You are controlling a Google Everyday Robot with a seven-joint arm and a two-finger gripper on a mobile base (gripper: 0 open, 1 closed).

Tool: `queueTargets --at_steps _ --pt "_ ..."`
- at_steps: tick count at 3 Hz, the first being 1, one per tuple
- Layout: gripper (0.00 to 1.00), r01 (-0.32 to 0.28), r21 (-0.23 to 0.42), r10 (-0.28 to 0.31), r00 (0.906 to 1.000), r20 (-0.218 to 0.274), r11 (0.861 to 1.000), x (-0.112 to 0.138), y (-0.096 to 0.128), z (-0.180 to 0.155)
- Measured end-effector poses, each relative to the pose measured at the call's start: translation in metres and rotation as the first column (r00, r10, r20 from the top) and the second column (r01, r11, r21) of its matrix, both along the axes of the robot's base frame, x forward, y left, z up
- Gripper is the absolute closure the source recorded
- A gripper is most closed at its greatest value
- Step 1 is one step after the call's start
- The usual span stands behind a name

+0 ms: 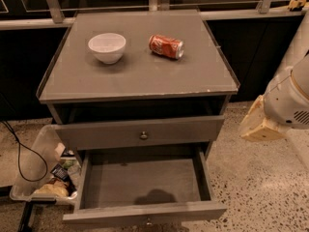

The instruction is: Close middle drawer

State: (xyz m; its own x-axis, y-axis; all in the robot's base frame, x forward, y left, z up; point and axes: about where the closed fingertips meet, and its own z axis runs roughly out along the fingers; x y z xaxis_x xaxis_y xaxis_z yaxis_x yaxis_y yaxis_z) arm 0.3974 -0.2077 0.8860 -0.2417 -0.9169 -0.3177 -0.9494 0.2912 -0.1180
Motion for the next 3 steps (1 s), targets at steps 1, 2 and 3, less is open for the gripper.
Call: queueTargets --at_steps 1,2,3 --pt "1.0 0.0 0.039 0.001 0.9992 -0.039 0.999 -0.008 0.01 -0.023" --pt "1.0 0.021 0.111 -0.008 0.9932 -0.116 0.994 -0.013 0.029 -0.072" --pt "1.0 0.072 0.269 -0.027 0.9859 -0.165 0.961 -0.022 0.046 -0.147"
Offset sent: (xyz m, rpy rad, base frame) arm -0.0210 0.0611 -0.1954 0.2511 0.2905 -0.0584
